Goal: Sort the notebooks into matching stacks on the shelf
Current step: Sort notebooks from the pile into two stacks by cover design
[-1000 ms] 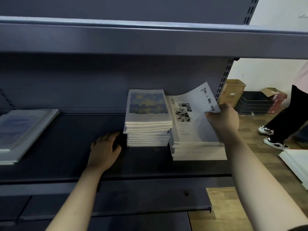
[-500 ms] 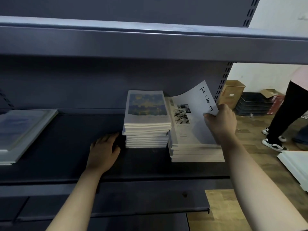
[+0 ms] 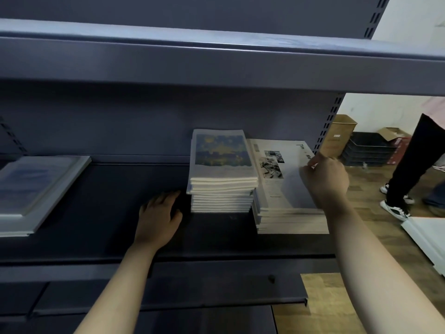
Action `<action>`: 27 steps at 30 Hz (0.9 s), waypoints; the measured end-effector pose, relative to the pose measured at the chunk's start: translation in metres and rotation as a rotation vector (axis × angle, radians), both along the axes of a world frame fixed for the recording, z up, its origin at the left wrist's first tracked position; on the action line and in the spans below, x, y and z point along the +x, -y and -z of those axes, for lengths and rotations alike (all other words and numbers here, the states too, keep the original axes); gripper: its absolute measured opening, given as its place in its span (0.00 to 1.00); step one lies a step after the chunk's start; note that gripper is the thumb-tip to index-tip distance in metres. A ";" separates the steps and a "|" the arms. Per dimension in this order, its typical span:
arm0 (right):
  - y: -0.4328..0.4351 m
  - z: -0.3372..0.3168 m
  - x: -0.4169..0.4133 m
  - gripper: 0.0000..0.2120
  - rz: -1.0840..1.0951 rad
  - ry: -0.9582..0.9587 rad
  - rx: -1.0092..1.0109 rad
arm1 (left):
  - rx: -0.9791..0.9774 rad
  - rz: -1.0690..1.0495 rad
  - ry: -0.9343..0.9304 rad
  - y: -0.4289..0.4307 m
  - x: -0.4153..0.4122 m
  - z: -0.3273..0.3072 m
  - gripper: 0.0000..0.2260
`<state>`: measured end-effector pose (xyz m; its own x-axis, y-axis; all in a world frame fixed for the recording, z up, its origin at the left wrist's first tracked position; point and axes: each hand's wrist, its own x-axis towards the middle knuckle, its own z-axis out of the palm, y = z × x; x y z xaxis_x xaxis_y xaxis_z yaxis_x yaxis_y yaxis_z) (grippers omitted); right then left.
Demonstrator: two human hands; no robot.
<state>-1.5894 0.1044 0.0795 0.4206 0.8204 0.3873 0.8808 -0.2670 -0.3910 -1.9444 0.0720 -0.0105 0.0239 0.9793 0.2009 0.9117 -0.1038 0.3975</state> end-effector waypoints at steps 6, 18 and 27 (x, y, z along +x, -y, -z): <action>0.013 -0.002 -0.022 0.09 -0.161 -0.097 0.139 | -0.071 0.080 0.306 0.008 -0.017 -0.007 0.23; 0.045 -0.025 -0.176 0.06 -0.418 -0.325 0.210 | 0.159 -0.152 0.104 0.017 -0.151 -0.041 0.18; 0.045 0.014 -0.277 0.04 -0.525 -0.329 0.074 | 0.020 -0.441 -0.119 0.012 -0.263 -0.037 0.22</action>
